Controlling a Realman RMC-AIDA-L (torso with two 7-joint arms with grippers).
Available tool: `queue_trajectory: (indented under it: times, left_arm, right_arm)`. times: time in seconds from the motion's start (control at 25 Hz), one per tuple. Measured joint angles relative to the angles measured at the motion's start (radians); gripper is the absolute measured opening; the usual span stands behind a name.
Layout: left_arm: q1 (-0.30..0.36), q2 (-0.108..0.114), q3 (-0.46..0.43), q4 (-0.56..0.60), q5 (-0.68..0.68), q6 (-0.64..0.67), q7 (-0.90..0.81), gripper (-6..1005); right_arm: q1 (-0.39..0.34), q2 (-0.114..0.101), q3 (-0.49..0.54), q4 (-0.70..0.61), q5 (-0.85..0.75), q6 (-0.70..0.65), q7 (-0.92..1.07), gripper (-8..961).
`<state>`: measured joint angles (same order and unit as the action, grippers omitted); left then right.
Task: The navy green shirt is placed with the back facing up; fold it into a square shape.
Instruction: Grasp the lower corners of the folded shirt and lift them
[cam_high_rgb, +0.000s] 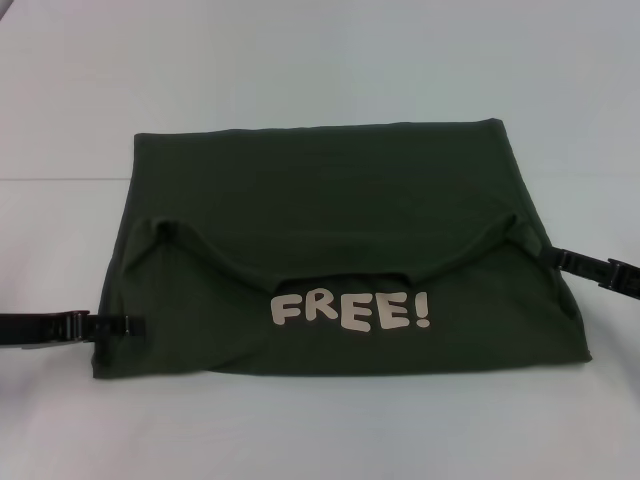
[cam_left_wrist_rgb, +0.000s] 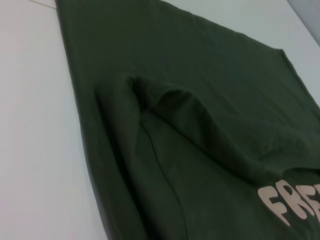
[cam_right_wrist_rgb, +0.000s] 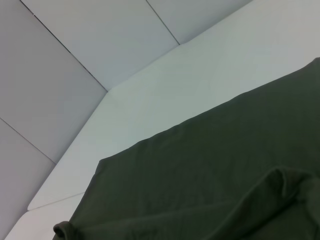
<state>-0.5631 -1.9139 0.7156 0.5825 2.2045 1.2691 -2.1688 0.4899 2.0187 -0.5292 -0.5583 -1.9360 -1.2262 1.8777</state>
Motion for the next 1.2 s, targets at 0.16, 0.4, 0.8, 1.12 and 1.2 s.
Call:
queue_trajectory:
  times: [0.16, 0.4, 0.8, 1.12, 1.2]
  left_arm:
    - [-0.004, -0.004, 0.039, -0.003, 0.001, -0.027, 0.001, 840]
    - [-0.015, -0.023, 0.045, -0.003, 0.021, -0.039, 0.002, 841]
    - [-0.019, -0.027, 0.045, -0.006, 0.027, -0.038, 0.008, 841]
    - [-0.022, -0.042, 0.045, -0.007, 0.028, -0.02, 0.007, 839]
    - [-0.024, -0.042, 0.045, -0.007, 0.028, -0.009, 0.005, 839]
  right_arm:
    - [0.004, 0.002, 0.0, 0.0, 0.0, 0.003, 0.001, 928]
    - [0.007, 0.003, 0.0, 0.001, 0.0, 0.008, -0.001, 928]
    - [0.006, 0.003, -0.01, 0.002, -0.002, 0.014, -0.002, 927]
    - [0.009, 0.005, -0.015, 0.003, -0.002, 0.016, -0.002, 927]
    - [0.009, 0.006, -0.016, 0.003, -0.002, 0.016, -0.002, 927]
